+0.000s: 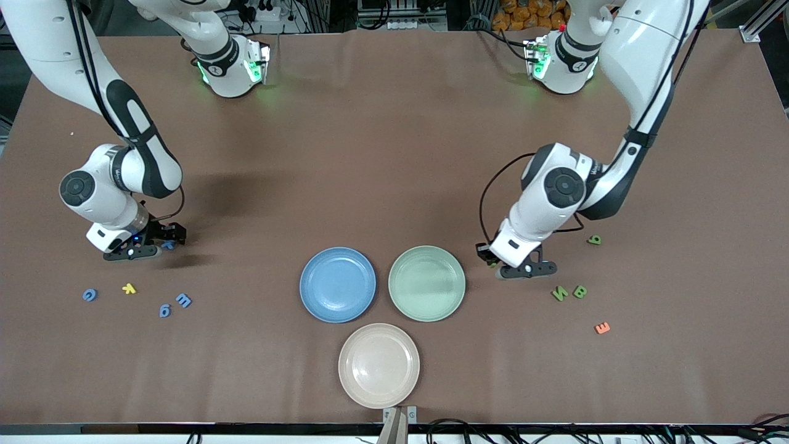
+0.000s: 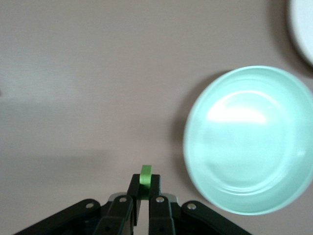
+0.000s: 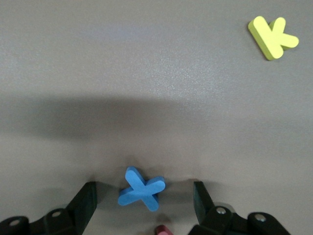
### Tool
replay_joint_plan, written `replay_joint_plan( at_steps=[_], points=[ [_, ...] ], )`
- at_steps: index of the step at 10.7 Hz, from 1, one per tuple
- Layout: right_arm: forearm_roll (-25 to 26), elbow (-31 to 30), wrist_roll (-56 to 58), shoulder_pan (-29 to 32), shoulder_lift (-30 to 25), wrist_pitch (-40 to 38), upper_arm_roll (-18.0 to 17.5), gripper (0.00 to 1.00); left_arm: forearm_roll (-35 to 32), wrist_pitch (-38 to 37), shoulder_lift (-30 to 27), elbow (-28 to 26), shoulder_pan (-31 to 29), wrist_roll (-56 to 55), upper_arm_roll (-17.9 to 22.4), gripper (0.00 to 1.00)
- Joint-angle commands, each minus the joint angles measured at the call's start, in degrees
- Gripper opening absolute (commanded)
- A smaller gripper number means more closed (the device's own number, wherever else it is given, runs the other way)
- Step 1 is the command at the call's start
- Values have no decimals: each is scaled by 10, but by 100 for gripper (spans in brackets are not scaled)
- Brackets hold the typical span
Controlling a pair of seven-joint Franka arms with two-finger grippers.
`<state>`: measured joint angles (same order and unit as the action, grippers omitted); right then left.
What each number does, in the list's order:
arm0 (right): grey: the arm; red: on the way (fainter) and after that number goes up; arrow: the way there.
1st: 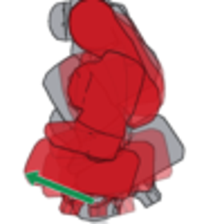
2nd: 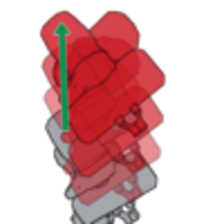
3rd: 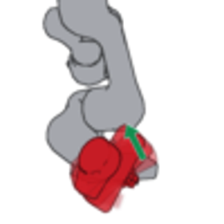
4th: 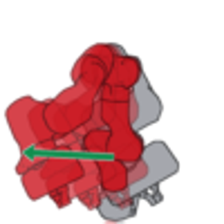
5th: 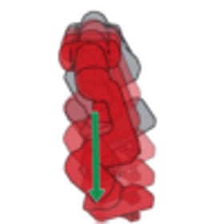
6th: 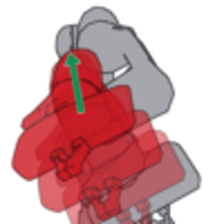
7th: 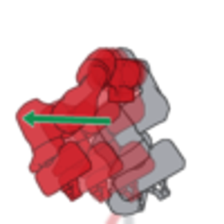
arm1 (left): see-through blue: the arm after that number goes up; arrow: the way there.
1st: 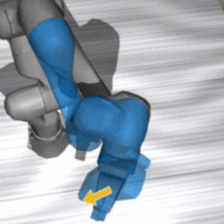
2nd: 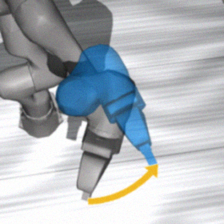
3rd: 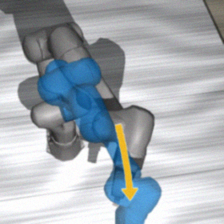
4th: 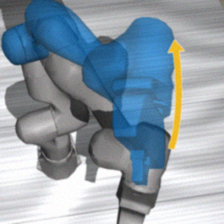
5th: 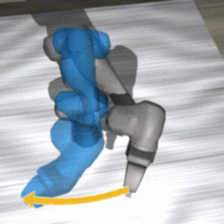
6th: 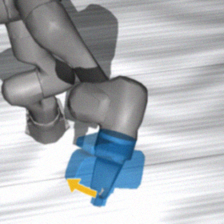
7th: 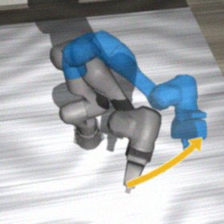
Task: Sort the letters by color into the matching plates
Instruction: 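Carry the green i to the green plate while the right gripper grasps blue X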
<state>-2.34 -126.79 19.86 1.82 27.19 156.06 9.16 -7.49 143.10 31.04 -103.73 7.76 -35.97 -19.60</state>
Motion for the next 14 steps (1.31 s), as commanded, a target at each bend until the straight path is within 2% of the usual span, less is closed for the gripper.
replay_joint_plan(
  at_steps=[1, 6, 7, 8, 9, 11, 14],
  points=[
    [2, -25, -1, 16, -24, 6, -15, 80, 12, -2, 34, 67, 43, -25, 1, 0],
    [1, -27, -1, 16, -24, 6, -16, 54, 4, -2, 79, 120, 103, -98, 8, 0],
    [1, -27, -1, 15, -24, 6, -16, 49, -1, -2, 79, 120, 96, -88, 8, 60],
    [1, -27, -1, 15, -23, 7, -16, 46, -19, -3, 76, 119, 94, -67, 17, 100],
    [1, -27, -1, 15, -23, 7, -16, 42, -23, -10, 71, 115, 88, -62, 23, 100],
    [1, -27, -1, 15, -23, 7, -16, 35, -26, -75, 54, 114, 59, -46, 24, 100],
    [1, -21, -1, 15, -25, 6, -27, 28, -25, -134, 46, 110, 3, 26, 23, 100]
  ],
)
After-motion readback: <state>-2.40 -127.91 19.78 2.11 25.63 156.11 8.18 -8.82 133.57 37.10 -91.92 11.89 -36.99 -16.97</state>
